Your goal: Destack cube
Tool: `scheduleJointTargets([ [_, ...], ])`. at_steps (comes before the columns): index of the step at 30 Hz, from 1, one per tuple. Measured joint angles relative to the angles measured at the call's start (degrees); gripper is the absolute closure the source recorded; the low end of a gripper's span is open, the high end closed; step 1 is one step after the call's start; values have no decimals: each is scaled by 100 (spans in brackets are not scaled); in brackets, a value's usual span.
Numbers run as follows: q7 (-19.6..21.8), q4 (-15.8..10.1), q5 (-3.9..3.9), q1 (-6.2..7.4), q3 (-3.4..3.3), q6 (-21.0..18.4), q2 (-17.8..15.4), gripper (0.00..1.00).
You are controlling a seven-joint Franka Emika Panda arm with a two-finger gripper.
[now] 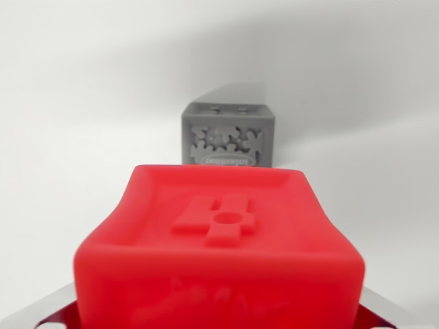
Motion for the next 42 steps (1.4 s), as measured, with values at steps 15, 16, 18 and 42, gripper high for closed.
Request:
scheduleJointTargets([
  [15,0,133,0,0,2,-531,-404,100],
  [16,0,143,0,0,3,-562,-432,100],
  [18,0,138,1,-1,3,-577,-468,100],
  [42,13,-604,30,-132,-75,-69,-640,100],
])
